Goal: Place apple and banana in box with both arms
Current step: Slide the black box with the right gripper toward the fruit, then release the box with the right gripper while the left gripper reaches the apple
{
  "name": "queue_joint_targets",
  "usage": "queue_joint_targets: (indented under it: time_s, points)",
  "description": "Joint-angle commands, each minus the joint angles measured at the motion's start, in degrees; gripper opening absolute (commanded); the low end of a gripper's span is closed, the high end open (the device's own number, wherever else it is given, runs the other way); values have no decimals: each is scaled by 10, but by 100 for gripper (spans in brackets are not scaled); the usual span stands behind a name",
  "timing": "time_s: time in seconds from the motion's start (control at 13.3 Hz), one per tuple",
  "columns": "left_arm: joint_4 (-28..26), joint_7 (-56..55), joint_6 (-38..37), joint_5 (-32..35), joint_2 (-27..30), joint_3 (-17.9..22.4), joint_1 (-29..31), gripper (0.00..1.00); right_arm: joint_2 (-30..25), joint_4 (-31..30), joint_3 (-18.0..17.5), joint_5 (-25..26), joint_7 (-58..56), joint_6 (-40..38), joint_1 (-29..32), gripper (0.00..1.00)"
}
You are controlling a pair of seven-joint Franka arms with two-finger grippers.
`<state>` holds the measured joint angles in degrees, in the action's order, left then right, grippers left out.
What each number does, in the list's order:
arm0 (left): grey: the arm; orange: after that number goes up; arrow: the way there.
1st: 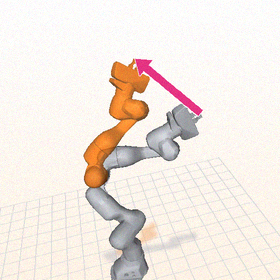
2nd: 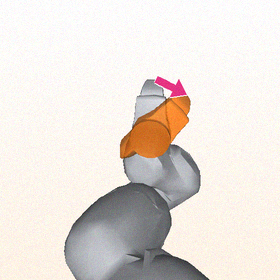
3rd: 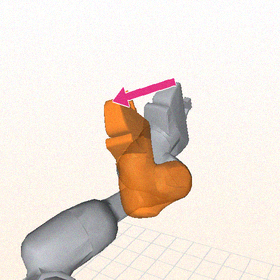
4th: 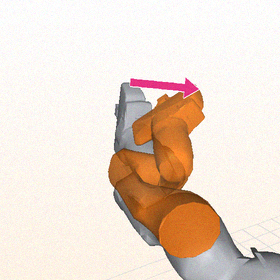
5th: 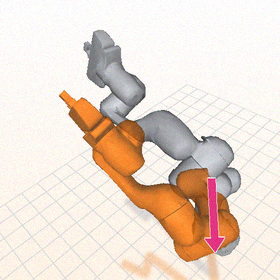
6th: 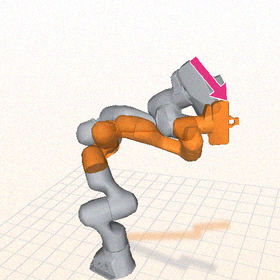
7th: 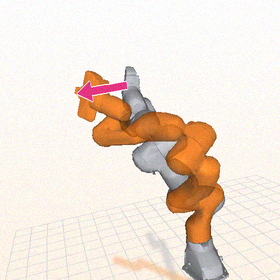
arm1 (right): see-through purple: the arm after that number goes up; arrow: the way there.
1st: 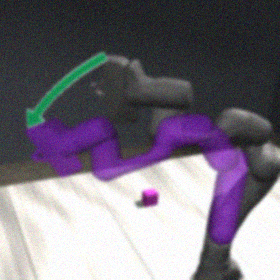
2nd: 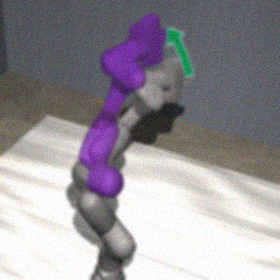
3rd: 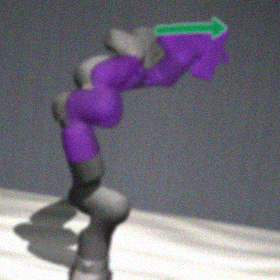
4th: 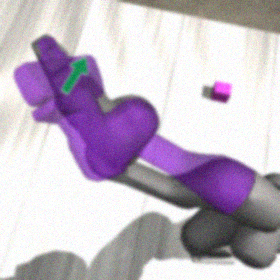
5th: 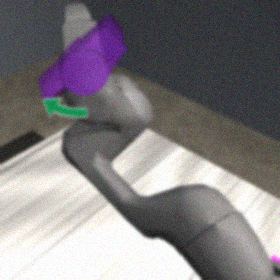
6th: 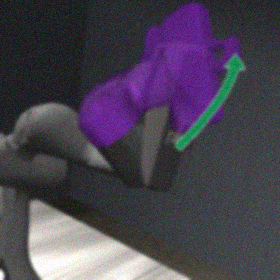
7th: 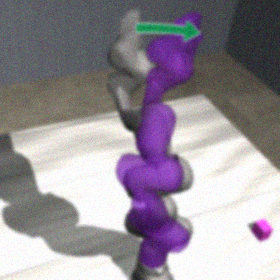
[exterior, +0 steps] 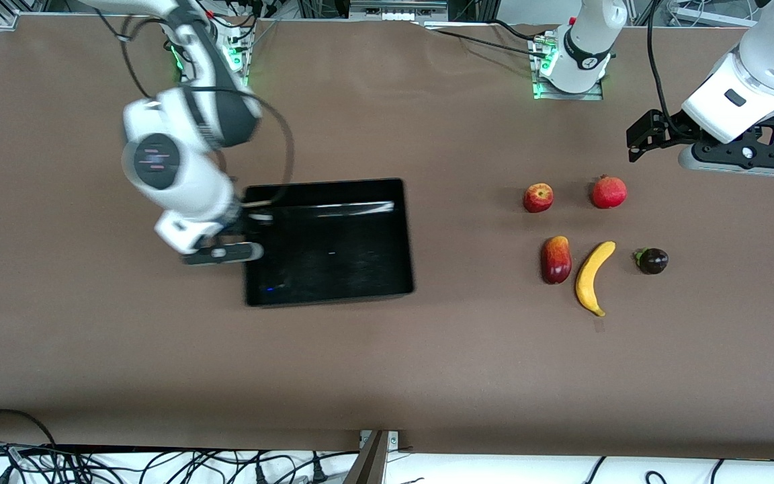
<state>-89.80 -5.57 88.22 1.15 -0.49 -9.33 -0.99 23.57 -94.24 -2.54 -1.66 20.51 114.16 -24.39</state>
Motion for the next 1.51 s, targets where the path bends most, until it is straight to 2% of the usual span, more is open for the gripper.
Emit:
queue_joint_targets:
  time_s: [0.0, 0.15, 0.38, 0.75, 1.28, 1.43]
  points:
    - [27, 1, -17, -1, -14, 0, 1, 100, 72, 98, 5, -42, 37, -10, -52, 0]
    - [28, 2, -17, -1, -14, 1, 1, 100, 110, 141, 5, -68, 56, -6, -79, 0]
    - [28, 2, -17, -1, -14, 1, 2, 100, 156, 174, 5, -69, 111, 14, -124, 0]
    - [29, 2, -17, -2, -17, 2, 5, 100, 197, 173, 5, -68, 162, 87, -155, 0]
    - [22, 2, -23, -2, -22, 3, 8, 100, 225, 172, 6, -64, 200, 118, -167, 0]
    - [23, 7, -104, -2, -70, 1, 0, 100, 227, 170, 7, -58, 200, 118, -172, 0]
